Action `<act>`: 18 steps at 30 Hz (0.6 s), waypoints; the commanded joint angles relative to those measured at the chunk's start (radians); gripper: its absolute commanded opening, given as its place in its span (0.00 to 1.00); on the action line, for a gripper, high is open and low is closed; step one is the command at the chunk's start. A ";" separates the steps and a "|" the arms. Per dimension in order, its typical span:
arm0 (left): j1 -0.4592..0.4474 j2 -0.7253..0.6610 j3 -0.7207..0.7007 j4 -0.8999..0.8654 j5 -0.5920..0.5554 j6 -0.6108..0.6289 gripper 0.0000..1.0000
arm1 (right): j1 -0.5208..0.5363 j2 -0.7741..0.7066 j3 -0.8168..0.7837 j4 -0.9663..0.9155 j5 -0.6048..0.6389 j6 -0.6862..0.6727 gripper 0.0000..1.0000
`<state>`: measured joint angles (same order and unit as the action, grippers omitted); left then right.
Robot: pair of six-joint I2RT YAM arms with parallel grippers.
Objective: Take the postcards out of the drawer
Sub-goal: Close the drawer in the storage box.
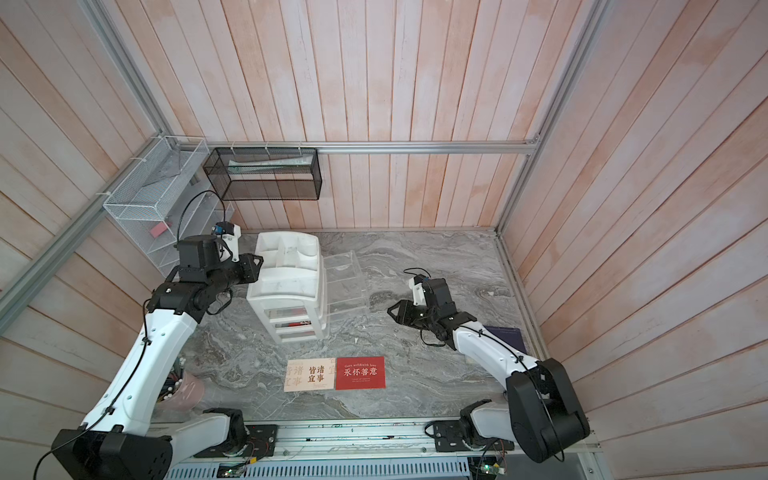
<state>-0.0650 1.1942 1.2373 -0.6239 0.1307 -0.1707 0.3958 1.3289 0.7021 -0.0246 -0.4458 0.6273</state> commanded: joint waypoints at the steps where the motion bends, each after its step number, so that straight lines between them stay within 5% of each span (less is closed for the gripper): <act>1: 0.007 0.018 0.037 -0.034 -0.041 0.015 0.34 | -0.014 0.041 0.057 0.024 -0.031 -0.043 0.46; 18: 0.007 0.074 0.063 -0.071 -0.028 0.033 0.22 | -0.064 0.252 0.267 0.027 -0.094 -0.115 0.44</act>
<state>-0.0635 1.2625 1.2697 -0.6769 0.0963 -0.1509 0.3340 1.5475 0.9306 -0.0082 -0.5087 0.5392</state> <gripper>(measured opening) 0.221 0.447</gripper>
